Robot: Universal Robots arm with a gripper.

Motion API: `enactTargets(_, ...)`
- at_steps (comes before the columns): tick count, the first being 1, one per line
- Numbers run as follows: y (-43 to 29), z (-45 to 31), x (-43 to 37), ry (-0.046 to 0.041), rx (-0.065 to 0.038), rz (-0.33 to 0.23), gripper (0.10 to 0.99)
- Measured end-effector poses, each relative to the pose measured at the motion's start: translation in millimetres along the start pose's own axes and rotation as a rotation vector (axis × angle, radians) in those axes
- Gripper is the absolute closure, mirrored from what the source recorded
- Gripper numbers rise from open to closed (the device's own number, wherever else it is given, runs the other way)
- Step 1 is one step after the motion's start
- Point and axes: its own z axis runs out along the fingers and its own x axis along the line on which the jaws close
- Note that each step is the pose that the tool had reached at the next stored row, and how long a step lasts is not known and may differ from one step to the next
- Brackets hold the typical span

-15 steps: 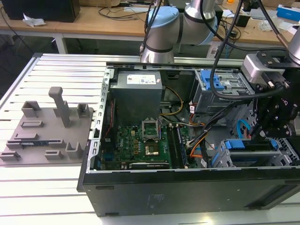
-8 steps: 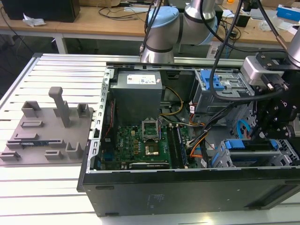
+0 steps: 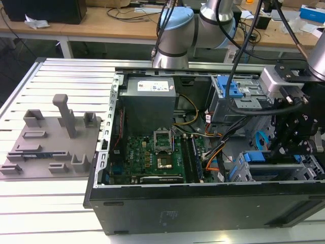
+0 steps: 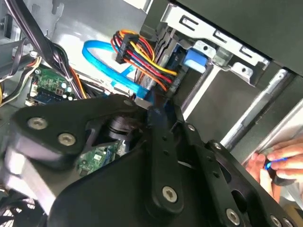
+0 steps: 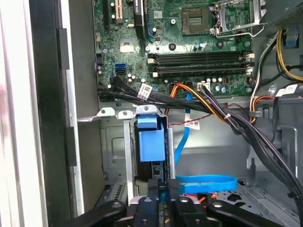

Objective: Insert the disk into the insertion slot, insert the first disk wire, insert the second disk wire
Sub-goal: 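Insert the second disk wire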

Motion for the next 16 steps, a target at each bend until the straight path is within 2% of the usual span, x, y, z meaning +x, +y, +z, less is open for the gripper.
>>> enactTargets(1, 0.0, -2.0, 0.1, -0.0002, 0.0, 0.0, 0.851)
enactTargets(2, -0.1, -5.1, 0.1, 0.0008, 0.0, 0.0, 0.851)
enactTargets(7, -0.8, -32.6, 0.4, 0.0011, 0.0, 0.0, 0.851)
enactTargets(8, -0.9, -37.1, 0.3, 0.001, 0.0, 0.0, 0.863)
enactTargets(9, -1.1, -43.9, 0.4, 0.0011, 0.0, 0.0, 0.933)
enactTargets(10, -1.1, -45.3, 0.4, 0.001, 0.0, 0.001, 0.98)
enactTargets(16, -1.1, -45.9, 0.4, 0.001, 0.0, 0.001, 0.98)
